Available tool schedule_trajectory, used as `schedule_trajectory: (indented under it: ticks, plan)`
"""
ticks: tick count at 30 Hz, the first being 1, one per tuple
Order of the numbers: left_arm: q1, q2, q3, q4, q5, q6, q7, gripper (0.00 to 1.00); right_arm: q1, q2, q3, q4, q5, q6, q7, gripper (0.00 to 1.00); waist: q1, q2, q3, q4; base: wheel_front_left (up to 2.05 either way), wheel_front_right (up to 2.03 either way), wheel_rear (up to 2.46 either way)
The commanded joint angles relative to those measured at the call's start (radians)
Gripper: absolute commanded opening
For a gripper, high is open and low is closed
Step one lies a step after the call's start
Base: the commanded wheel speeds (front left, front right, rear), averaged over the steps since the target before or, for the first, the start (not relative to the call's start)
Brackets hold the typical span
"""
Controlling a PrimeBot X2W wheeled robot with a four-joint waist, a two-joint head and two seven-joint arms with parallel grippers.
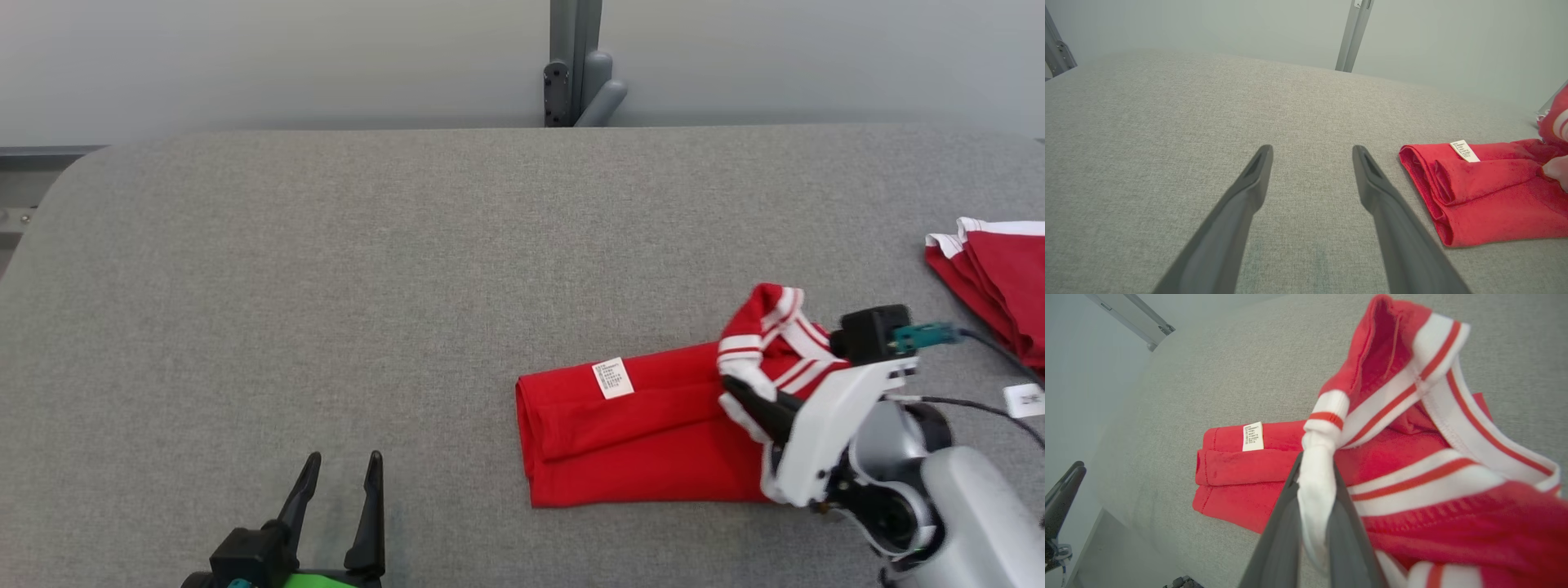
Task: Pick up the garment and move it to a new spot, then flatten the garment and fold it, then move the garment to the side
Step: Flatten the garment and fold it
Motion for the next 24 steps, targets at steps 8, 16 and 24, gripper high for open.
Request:
schedule_trajectory:
  ticks: [8,16,24]
  plan:
    - [-0.062,0.002,-0.025,0.032,0.004,-0.007,-0.003,1.0,-0.069,0.228,0.117,0.108,-0.217,0.0,-0.014,0.0,0.0,0.0,0.063,-0.003,0.0,0.0,0.0]
    - [-0.063,0.002,-0.018,0.044,0.01,-0.009,-0.003,1.0,-0.102,0.269,0.192,0.152,-0.236,0.0,-0.047,0.0,0.0,0.0,0.063,0.012,0.0,0.0,0.0]
    - [-0.067,0.001,-0.021,0.061,0.013,-0.011,-0.003,1.0,-0.134,0.287,0.259,0.192,-0.232,0.0,-0.069,1.0,0.0,0.0,0.059,0.025,0.0,0.0,0.0]
